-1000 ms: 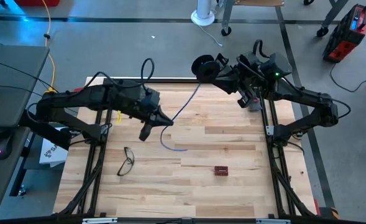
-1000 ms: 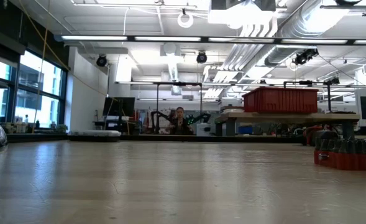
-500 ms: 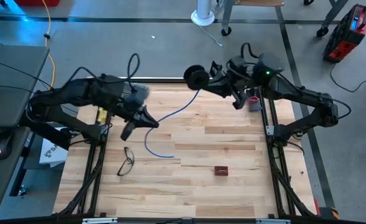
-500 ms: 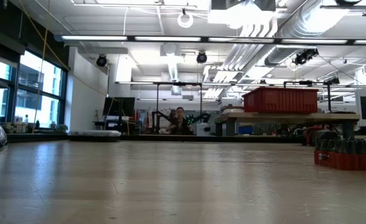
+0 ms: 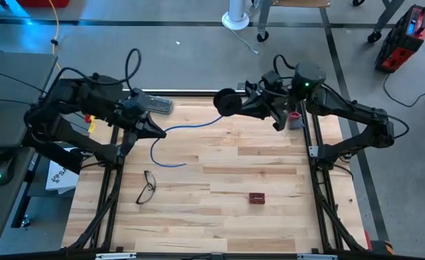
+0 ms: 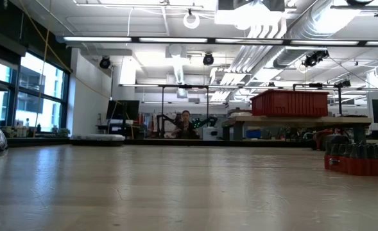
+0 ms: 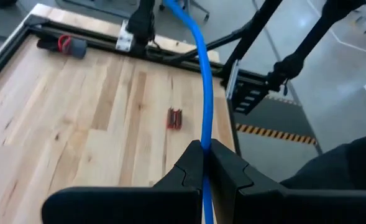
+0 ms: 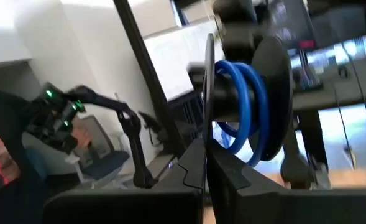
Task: Coil cords
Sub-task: Coil the blue wire onto the spool
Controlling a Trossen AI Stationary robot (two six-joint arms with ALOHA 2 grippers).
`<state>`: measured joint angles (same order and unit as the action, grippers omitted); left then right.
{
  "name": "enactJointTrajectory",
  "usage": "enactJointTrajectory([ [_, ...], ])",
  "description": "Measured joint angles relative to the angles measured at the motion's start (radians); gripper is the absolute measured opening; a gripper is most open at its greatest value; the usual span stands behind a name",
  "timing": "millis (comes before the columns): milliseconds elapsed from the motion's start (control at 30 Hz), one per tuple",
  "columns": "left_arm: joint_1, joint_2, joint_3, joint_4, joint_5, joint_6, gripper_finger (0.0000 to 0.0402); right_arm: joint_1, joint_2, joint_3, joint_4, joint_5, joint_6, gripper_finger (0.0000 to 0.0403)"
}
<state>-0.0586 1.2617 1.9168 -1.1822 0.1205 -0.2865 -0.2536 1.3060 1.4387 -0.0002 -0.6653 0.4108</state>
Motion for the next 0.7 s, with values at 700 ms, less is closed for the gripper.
enactJointTrajectory([
  [700,0.116,0.166,0.227,0.028,0.305,0.002,0.0001,0.09,0.014,0.0,-0.275,0.011,-0.021,0.0],
])
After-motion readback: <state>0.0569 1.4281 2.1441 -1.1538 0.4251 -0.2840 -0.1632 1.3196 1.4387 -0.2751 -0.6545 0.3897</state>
